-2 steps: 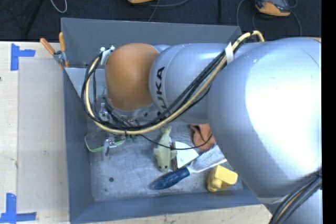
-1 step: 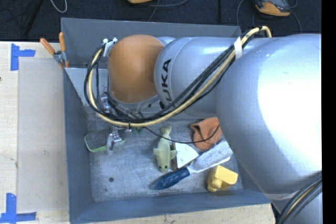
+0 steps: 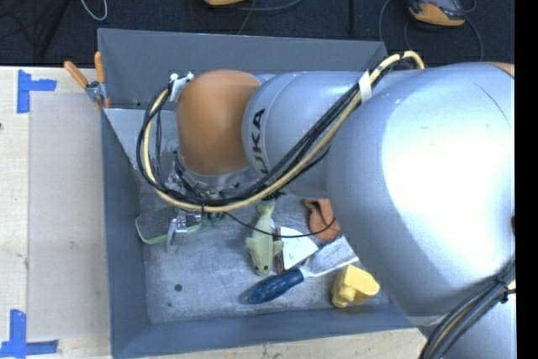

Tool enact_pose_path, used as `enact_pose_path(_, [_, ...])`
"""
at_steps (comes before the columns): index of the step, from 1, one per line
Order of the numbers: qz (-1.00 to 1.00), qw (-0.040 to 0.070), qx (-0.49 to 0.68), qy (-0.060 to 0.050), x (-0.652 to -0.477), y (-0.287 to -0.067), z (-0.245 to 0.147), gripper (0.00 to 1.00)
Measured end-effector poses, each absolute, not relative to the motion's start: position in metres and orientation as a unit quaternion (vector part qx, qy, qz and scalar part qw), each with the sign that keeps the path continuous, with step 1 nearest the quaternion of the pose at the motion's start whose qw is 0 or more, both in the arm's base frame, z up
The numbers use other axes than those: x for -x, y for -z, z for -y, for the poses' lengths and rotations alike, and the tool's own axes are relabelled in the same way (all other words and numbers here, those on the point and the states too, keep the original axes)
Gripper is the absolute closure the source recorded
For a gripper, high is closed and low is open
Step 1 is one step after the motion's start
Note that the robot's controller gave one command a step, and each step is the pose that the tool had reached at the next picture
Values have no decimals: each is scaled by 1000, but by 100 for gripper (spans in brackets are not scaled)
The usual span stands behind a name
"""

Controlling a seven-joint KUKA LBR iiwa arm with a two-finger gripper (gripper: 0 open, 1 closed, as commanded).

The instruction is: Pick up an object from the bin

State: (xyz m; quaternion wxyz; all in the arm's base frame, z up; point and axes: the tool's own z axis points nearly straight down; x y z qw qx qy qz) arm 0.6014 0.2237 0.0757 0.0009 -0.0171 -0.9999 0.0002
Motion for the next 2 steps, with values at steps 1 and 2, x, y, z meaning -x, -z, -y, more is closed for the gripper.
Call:
enact_pose_path(1, [999,-7,-53,3,-605,-76,-225,100])
enact_pose_path(2, [999,-7,-53,3,-605,-76,-225,100])
